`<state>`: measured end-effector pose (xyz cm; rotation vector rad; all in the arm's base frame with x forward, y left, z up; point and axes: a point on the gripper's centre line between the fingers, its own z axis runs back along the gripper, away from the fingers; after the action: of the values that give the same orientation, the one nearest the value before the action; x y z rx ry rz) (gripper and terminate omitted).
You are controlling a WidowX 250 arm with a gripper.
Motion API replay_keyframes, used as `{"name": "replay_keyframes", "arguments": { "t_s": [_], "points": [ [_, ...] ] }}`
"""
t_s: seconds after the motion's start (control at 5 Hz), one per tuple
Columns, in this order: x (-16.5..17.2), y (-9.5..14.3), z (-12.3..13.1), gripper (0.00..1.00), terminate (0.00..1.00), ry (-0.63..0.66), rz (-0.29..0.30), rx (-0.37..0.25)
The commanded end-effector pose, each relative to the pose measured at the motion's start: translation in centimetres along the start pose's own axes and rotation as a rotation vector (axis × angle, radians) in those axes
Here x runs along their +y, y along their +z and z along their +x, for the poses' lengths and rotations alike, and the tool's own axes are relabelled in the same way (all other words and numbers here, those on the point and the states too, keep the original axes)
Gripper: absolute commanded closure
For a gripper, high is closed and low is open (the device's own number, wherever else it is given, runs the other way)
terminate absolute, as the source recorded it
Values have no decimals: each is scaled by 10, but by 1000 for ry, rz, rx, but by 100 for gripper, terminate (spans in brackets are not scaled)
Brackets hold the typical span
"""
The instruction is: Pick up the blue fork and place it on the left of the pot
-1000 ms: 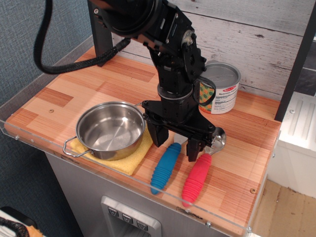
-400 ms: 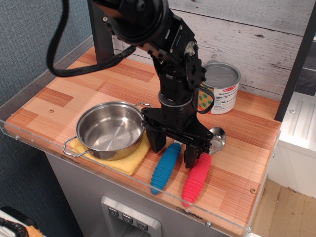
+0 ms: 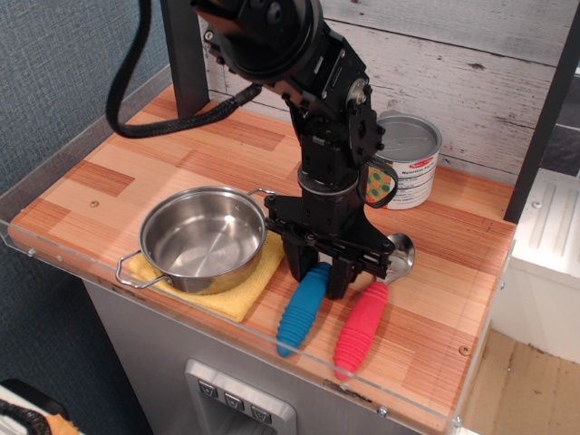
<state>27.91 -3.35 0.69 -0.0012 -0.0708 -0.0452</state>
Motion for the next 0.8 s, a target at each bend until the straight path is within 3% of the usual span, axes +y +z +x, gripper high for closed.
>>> {"name": "replay_keyframes", "arguments": {
  "t_s": [0.0,0.4,0.6],
  "points": [
    [0,18,5,100,0,-11,1,-60],
    [5,53,14,100,0,17,-39,-141],
    [15,65,19,100,0,30,-57,-145]
  ]
}}
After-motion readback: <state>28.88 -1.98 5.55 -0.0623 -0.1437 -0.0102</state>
